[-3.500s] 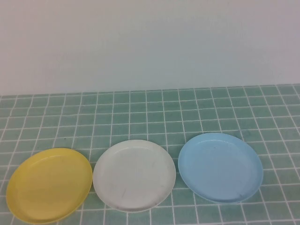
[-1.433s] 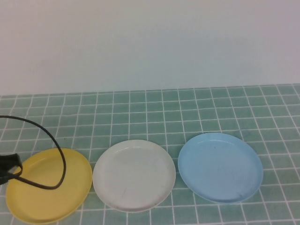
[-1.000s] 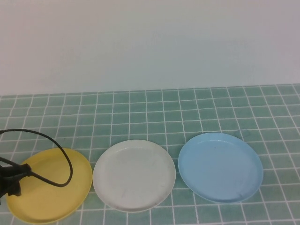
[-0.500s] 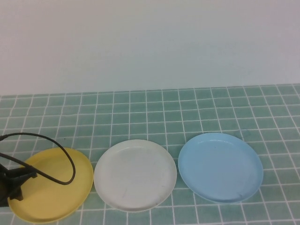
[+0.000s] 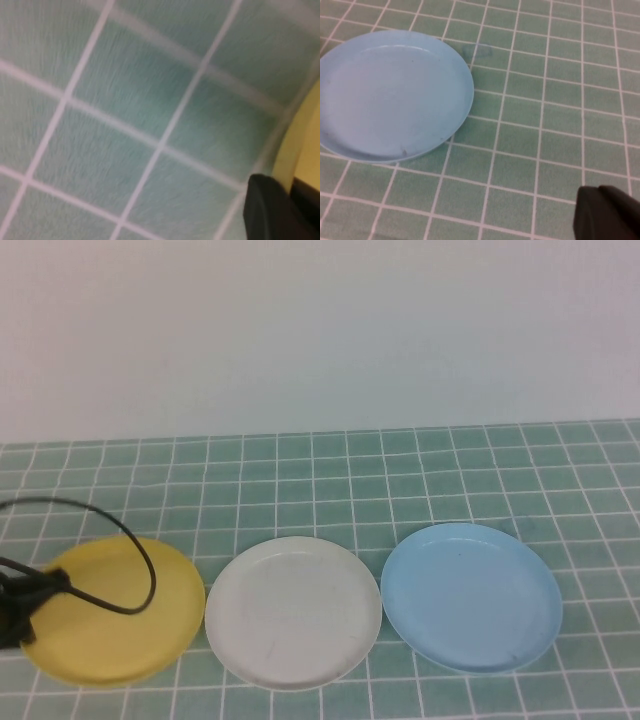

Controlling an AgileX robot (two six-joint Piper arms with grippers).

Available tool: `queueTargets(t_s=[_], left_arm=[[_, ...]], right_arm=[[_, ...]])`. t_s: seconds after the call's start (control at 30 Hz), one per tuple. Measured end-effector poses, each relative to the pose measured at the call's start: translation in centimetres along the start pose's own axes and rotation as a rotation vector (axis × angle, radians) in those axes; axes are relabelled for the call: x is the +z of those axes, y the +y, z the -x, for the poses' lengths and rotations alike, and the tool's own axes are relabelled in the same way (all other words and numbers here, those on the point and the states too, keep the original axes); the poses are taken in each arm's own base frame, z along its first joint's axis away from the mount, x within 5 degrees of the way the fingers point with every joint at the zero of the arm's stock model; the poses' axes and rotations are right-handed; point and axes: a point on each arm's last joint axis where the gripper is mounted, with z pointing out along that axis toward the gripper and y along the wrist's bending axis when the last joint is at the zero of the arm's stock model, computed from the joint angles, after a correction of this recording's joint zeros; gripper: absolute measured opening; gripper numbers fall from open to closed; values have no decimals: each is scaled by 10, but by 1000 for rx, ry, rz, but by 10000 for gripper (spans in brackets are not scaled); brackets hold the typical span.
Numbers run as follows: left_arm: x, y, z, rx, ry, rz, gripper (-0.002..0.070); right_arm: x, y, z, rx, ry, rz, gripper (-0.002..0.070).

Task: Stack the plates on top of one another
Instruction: Pick up the yellow plate, then place the yellow plate on the white plate

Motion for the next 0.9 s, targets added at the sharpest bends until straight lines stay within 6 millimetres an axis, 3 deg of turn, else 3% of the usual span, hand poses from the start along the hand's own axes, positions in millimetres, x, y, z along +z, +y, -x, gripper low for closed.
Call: queueTargets(t_s=[0.17, 0.27, 0.4, 0.53, 0.67, 0.9], left_arm=[[-51, -4, 20, -31, -172, -63, 0], [-82, -9, 21, -44, -268, -141, -1], [-102, -32, 13, 119, -317, -265, -1], [-93, -70, 0, 228, -261, -381, 0], [-66, -102, -12, 356, -209, -395, 0], [-15, -127, -29, 456, -92, -366, 0]], right_arm=[[0, 0, 0, 0, -2, -1, -2], [0, 0, 0, 0, -4, -3, -2], [1, 0, -2, 2, 3, -2, -2], [2, 1, -4, 14, 2, 3, -2], [6, 2, -10, 30, 15, 9, -2], [7, 1, -9, 48, -14, 0, -2]])
